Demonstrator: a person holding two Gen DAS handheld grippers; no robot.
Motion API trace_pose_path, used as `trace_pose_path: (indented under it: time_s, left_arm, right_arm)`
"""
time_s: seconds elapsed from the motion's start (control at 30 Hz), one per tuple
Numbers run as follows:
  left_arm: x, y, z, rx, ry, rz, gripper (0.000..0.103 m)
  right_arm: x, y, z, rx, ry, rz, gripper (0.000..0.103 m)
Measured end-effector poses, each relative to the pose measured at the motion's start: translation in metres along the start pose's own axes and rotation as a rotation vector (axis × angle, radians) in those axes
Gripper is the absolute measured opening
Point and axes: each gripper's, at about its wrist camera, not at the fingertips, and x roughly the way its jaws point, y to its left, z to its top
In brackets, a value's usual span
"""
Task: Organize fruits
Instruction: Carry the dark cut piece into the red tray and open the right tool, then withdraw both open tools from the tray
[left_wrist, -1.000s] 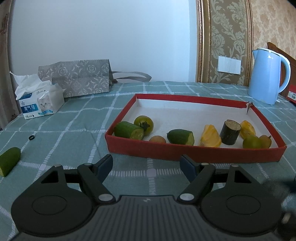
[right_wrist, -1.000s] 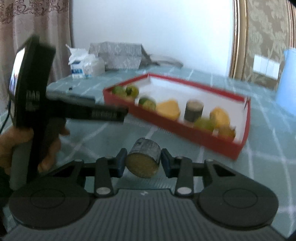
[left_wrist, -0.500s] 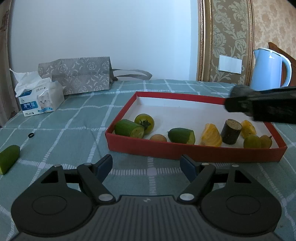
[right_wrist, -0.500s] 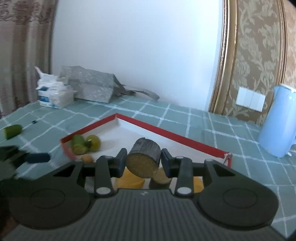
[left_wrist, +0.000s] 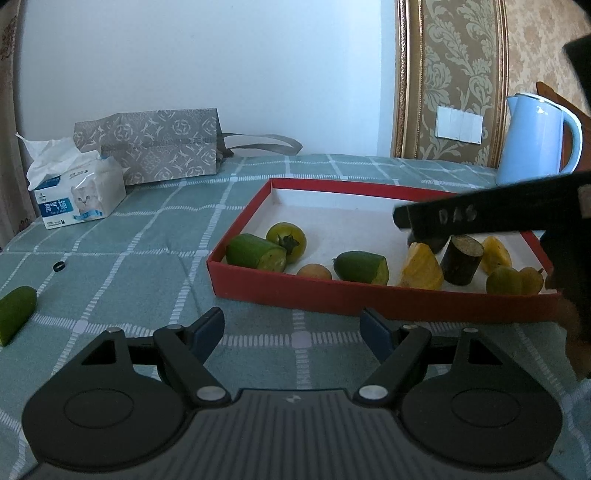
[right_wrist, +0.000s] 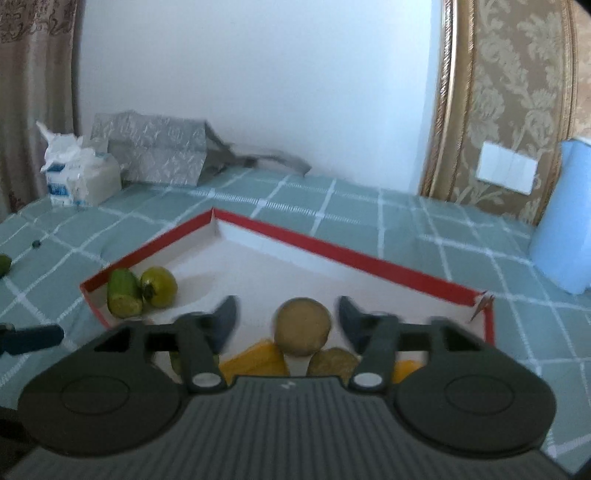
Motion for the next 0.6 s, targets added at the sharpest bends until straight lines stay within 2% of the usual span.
trace_pose_path:
  time_s: [0.07, 0.13, 0.17, 0.2, 0.37, 0.4, 0.6]
  left_arm:
    - [0.0, 0.0, 0.0, 0.004, -0.003, 0.004, 0.081]
    - [-0.001, 0.0, 0.0, 0.005, -0.007, 0.007, 0.081]
    - [-0.002, -0.001, -0.001, 0.006, -0.01, 0.007, 0.081]
    - [-0.003, -0.001, -0.001, 0.007, -0.015, 0.004, 0.081]
    - [-0.008, -0.004, 0.0, 0.006, -0.02, 0.022, 0.082]
    - [-0.008, -0.003, 0.0, 0.001, -0.015, 0.019, 0.084]
    - [-0.013, -0.006, 0.003, -0.019, 0.004, 0.005, 0.086]
  right_arm:
    - [-0.011, -0.001, 0.0, 0.015, -0.043, -0.005, 0.079]
    - [-0.023, -0.003, 0.001, 0.021, -0.063, -0.01, 0.086]
    - [-0.032, -0.005, -0.002, 0.034, -0.073, -0.017, 0.098]
    - [-0.039, -0.008, -0.004, 0.047, -0.082, -0.024, 0.103]
    - [-0.082, -0.026, -0.031, 0.117, -0.131, -0.001, 0.103]
    - [-0.088, -0.028, -0.037, 0.128, -0.142, -0.002, 0.103]
    - [-0.112, -0.035, -0.064, 0.205, -0.185, -0.005, 0.103]
